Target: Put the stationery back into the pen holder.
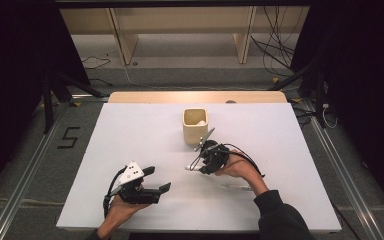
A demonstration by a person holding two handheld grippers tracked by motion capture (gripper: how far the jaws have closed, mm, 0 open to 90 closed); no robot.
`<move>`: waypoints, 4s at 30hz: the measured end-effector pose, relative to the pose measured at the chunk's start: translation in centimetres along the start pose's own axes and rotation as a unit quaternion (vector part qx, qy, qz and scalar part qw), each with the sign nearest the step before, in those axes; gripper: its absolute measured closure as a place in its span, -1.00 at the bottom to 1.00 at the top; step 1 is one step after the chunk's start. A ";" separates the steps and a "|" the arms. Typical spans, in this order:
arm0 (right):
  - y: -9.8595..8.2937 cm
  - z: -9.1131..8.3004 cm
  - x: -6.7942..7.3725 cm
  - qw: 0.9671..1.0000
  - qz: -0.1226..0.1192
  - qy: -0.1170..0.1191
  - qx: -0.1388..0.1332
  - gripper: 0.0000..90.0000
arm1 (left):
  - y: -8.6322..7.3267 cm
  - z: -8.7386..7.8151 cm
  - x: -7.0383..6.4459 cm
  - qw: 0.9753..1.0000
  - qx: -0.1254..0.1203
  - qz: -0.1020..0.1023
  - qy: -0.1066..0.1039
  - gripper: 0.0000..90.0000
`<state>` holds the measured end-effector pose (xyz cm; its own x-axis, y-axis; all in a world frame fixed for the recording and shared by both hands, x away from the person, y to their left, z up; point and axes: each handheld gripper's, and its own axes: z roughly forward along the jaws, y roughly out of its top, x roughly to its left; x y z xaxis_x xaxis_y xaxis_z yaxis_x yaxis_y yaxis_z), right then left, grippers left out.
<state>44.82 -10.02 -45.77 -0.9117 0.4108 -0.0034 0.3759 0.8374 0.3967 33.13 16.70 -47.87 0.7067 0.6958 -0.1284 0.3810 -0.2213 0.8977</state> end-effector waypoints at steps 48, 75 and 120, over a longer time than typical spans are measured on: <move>0.7 -0.9 0.4 0.999 -0.038 -0.025 -0.015 0.75 | 0.0 0.0 0.0 1.000 0.001 0.001 0.001 -0.65; 0.3 -6.2 -1.0 0.937 0.140 -0.015 -0.319 0.75 | 0.0 -0.1 0.1 1.000 -0.006 -0.006 0.005 -0.65; 6.4 -8.3 -4.8 0.877 0.238 -0.080 -0.409 0.75 | 0.1 -0.3 0.3 1.000 -0.013 -0.013 0.011 -0.65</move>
<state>50.25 -9.63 -35.55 -0.6239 0.7444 0.2380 0.4036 0.0462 0.9138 33.23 17.11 -47.68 0.6835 0.7157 -0.1436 0.3837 -0.1850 0.9047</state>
